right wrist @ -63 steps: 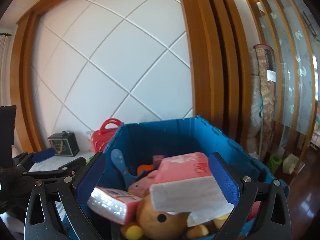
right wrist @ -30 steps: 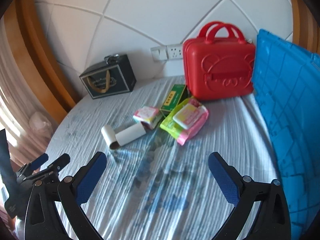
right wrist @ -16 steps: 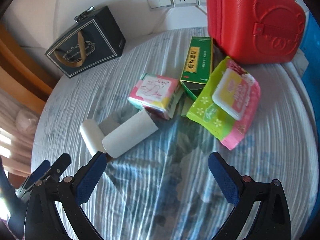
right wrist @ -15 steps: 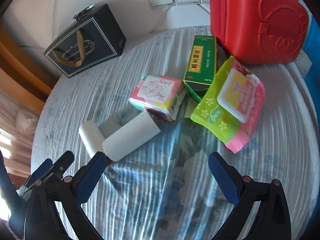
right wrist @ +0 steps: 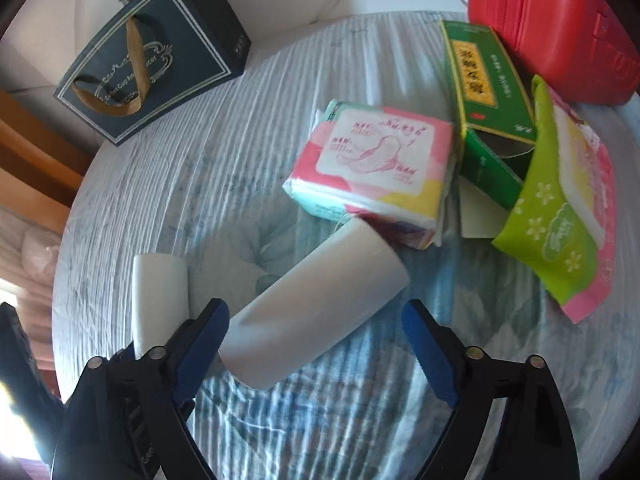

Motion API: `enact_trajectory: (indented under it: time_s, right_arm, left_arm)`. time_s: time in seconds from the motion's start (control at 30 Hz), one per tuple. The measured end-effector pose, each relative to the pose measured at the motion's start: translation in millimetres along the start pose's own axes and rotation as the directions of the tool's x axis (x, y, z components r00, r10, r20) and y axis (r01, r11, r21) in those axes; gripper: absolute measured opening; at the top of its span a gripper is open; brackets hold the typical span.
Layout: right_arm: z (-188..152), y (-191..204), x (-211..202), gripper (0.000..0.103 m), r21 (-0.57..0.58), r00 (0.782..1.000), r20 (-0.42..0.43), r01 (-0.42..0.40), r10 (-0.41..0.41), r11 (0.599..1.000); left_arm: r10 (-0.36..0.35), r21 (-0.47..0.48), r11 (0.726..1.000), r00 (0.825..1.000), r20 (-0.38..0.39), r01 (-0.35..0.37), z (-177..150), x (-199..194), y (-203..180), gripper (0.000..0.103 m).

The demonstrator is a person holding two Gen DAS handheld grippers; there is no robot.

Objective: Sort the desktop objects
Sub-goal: 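Close the left tool on one white roller tube while the right tool grips the other, then lift both white roller tubes and carry them over the blue crate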

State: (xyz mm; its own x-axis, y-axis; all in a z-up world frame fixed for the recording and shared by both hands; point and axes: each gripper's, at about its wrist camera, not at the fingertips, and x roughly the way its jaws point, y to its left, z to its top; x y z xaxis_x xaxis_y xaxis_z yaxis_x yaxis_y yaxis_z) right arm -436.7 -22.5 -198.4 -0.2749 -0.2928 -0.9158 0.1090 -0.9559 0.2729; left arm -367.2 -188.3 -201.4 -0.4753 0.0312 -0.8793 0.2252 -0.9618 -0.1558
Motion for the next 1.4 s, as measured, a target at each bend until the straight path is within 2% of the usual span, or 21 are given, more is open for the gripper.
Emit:
enact_trajectory:
  time_s: [0.07,0.13,0.27,0.37,0.6,0.8,1.0,1.17,1.3,1.4]
  right_arm:
    - [-4.4,3.0,6.3,0.069,-0.017,0.999,-0.015,-0.031,0.031,0.999]
    - [-9.3,6.2,4.7,0.059,-0.082,1.000,-0.008,-0.006,0.005,0.997]
    - [-19.0,-8.0,-6.7,0.049,-0.154,0.999,-0.002,0.032,-0.033,0.988]
    - [-18.7,-19.1,-11.6,0.048,-0.165,0.998,0.014,0.062,-0.061,0.984]
    - [-10.9,-19.2,-8.8,0.048,-0.163,0.999,0.032,0.043,-0.038,0.986]
    - [-14.7,-11.9,-15.4,0.046,-0.224,0.999,0.054,0.010,0.002,0.975]
    - [-26.2,-11.4,-59.4,0.045,-0.237,0.991,0.099,-0.067,0.093,0.969]
    - [-37.2,-11.4,-106.7,0.045,-0.236,0.978,0.170,-0.078,0.120,0.969]
    - [-50.6,-12.0,-154.6,0.045,-0.244,0.960,0.252,-0.059,0.123,0.968]
    - [-63.1,-18.9,-196.3,0.045,-0.240,0.938,0.323,-0.048,0.126,0.970]
  left_arm:
    - [-0.008,0.005,1.000,1.000,0.003,0.008,-0.4,0.3,0.6,0.044]
    - [-0.008,0.015,1.000,1.000,0.005,0.008,-1.2,0.6,-0.9,0.044]
    - [-0.017,0.047,0.999,1.000,0.006,0.017,-3.4,1.9,-13.1,0.044]
    - [-0.013,0.075,0.997,1.000,0.008,0.013,-2.9,4.1,-25.5,0.044]
    - [0.023,0.106,0.994,1.000,0.011,-0.024,-3.7,4.8,-38.5,0.044]
    - [0.045,0.114,0.992,0.999,0.029,-0.048,-10.1,-6.4,-44.7,0.044]
    - [0.041,0.123,0.991,0.996,0.078,-0.051,-20.7,-43.0,-53.8,0.044]
    - [0.013,0.122,0.992,0.990,0.143,-0.030,-27.6,-88.1,-65.3,0.044]
    - [-0.014,0.136,0.991,0.978,0.210,-0.015,-31.7,-130.0,-82.3,0.044]
    - [-0.038,0.155,0.988,0.963,0.267,-0.004,-38.2,-166.8,-99.6,0.044]
